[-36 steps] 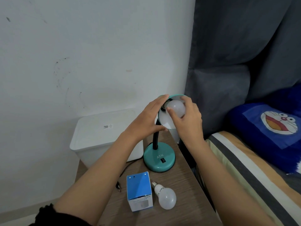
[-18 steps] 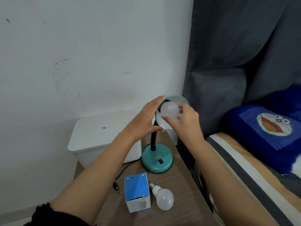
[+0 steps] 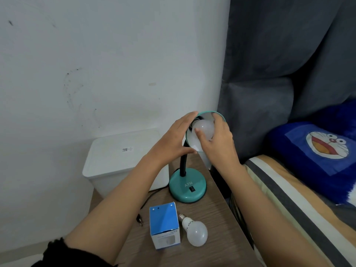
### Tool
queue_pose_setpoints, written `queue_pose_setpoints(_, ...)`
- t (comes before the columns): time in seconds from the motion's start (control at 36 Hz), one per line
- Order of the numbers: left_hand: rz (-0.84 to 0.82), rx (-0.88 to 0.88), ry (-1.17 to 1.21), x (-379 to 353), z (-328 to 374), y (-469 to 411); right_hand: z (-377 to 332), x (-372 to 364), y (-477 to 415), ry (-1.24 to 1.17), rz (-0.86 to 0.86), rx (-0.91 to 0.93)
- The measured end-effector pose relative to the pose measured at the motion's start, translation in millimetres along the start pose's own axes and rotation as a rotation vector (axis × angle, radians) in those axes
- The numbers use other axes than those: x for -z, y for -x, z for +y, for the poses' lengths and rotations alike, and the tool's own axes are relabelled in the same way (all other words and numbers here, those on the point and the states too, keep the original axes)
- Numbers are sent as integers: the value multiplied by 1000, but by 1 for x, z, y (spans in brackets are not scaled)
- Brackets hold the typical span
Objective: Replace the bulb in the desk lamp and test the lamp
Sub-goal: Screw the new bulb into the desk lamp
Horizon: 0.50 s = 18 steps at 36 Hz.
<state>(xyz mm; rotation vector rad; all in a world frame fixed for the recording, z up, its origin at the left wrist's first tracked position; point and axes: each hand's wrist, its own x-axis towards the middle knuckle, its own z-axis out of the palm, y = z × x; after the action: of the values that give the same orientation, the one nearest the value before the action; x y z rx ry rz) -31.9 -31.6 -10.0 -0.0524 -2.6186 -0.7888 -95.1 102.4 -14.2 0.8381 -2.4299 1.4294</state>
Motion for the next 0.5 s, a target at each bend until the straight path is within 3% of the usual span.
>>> queue_pose_setpoints(0.11, 5, -6, 12, 0, -1, 0, 3, -3, 4, 51, -32, 39)
queue_pose_setpoints(0.25, 11, -12, -2, -1, -3, 1, 1, 0, -3, 8, 18, -142)
queue_pose_setpoints(0.39, 17, -18, 18, -1, -2, 0, 1, -3, 2, 34, -20, 75)
queue_pose_setpoints(0.5, 17, -7, 20, 0, -2, 1, 4, -5, 1, 48, 33, 2)
